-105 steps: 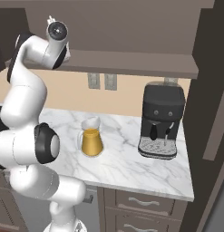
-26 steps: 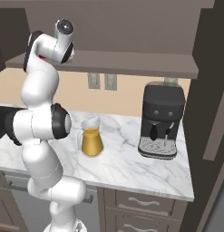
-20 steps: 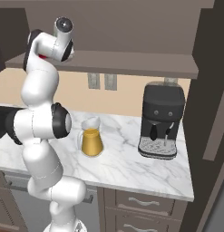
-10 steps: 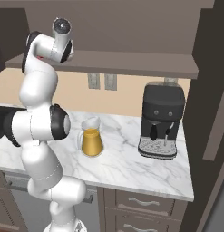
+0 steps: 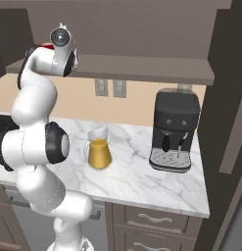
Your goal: There is a tray on the dining counter. Grab the cup, mug, and pitcher and place them on the tray. The pitcher may be placed next to the tray if it cannot fit the tray.
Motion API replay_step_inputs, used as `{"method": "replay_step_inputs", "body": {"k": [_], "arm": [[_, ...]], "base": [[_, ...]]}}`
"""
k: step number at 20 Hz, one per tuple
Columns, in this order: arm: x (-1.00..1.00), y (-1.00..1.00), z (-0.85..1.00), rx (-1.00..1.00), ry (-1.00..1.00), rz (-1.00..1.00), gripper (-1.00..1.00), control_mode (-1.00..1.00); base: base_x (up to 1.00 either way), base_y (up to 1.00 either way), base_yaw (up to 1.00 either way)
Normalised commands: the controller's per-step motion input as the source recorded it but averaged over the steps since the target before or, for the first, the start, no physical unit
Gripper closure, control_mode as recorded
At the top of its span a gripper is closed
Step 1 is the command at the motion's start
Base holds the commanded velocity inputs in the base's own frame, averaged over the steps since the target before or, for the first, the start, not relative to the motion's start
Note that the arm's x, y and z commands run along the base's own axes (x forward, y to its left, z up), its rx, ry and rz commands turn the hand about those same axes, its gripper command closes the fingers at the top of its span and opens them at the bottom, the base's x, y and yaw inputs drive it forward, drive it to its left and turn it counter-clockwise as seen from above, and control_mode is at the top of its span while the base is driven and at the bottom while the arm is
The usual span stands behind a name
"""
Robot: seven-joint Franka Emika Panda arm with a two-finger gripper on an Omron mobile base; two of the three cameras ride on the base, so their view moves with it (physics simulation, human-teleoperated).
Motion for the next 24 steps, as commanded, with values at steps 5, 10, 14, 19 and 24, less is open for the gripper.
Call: {"method": "replay_step_inputs", "body": {"k": [5,10,14,19,24], "arm": [[-0.65,-0.57,0.0,0.0,0.0,-0.07,1.0,-1.0],[-0.76,-0.62,0.0,0.0,0.0,-0.05,1.0,-1.0],[-0.98,-0.46,0.0,-0.07,0.0,-0.05,1.0,-1.0],[-0.99,-0.28,0.0,-0.11,0.12,-0.07,1.0,-1.0],[-0.91,-0.04,0.0,-0.2,0.22,-0.02,1.0,-1.0]], "base": [[0.0,0.0,0.0],[0.0,0.0,0.0],[0.0,0.0,0.0],[0.0,0.0,0.0],[0.0,0.0,0.0]]}}
